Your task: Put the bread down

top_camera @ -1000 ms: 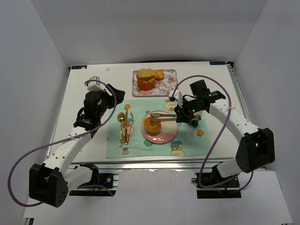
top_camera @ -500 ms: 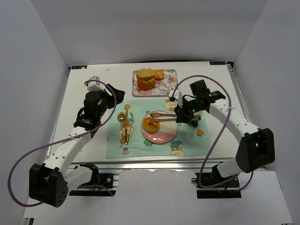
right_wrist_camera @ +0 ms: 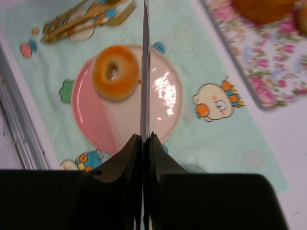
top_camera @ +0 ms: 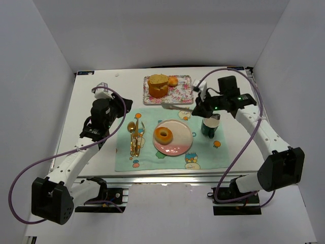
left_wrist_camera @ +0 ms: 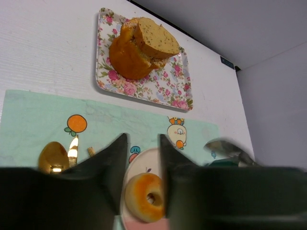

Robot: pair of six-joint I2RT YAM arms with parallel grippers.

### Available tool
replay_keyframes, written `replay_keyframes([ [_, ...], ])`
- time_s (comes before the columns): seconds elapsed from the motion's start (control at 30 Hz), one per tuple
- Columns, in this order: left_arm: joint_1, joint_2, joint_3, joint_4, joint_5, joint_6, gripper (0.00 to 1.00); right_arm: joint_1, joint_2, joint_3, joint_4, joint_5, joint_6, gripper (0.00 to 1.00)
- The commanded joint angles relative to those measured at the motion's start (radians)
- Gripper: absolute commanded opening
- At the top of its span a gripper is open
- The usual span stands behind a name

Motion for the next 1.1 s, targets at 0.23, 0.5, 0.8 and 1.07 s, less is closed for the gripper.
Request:
replay_keyframes([
  [0.23, 0.001, 0.027, 0.007, 0.059, 0.125, 0.011, 0.09, -0.381, -0.035, -0.210, 0.574, 0.522, 0.554, 0.00],
  [0.5, 0.002, 0.082, 0.020, 0.063, 0.188, 0.017, 0.22, -0.514, 0.121, -0.380, 0.738, 0.626, 0.532, 0.00],
  [0.8, 0.002, 0.073, 0.017, 0.049, 0.145, 0.018, 0.57, -0.531, 0.285, -0.357, 0.648, 0.591, 0.365, 0.45],
  [1.07, 0.002, 0.058, 0.019, 0.037, 0.125, 0.015, 0.61, -0.554, 0.283, -0.307, 0.556, 0.553, 0.316, 0.65],
])
